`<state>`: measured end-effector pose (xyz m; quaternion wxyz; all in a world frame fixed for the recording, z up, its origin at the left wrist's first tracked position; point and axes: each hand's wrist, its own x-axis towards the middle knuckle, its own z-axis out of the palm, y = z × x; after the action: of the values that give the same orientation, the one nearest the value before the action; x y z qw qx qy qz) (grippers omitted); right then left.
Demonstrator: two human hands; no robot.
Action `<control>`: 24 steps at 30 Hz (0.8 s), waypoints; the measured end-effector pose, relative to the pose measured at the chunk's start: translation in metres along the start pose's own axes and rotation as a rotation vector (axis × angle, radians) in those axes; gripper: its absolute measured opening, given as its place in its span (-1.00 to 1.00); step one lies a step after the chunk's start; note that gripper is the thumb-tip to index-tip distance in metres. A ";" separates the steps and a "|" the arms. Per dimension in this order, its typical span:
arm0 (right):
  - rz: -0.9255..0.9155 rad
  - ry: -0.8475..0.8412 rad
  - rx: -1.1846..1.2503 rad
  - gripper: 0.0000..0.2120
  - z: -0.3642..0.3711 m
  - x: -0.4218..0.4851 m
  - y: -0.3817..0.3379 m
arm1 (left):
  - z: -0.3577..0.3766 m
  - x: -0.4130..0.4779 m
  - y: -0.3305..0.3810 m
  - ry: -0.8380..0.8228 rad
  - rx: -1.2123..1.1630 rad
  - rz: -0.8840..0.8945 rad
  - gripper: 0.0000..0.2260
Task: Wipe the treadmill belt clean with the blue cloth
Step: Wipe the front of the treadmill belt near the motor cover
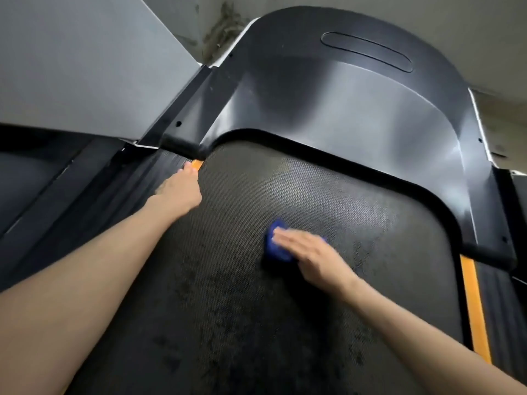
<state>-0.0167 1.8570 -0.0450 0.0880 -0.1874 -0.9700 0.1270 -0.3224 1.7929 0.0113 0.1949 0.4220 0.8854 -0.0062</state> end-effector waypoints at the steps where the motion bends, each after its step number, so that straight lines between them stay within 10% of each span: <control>1: 0.234 0.096 0.002 -0.47 -0.005 0.010 0.023 | 0.000 0.001 -0.001 -0.007 0.012 0.004 -0.47; 4: 0.913 0.342 0.142 -0.53 -0.004 0.040 0.029 | 0.002 0.001 0.001 -0.009 0.025 0.005 -0.48; 9: -0.046 -0.072 0.118 -0.51 0.018 0.003 -0.032 | 0.006 0.001 0.003 0.025 0.026 -0.025 -0.48; 11: -0.109 -0.072 0.026 -0.50 0.004 0.015 0.015 | 0.007 0.003 0.000 0.016 0.041 -0.021 -0.47; 17: 0.977 0.283 0.044 -0.56 -0.011 0.090 0.082 | 0.007 0.009 0.004 -0.017 0.020 -0.044 -0.43; 24: -0.011 -0.001 0.040 -0.53 0.021 0.082 0.004 | 0.005 0.007 0.007 0.010 0.011 -0.102 -0.49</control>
<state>-0.0946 1.8879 -0.0565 0.0918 -0.1804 -0.9684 0.1461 -0.3194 1.8024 0.0053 0.1877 0.3775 0.9066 -0.0188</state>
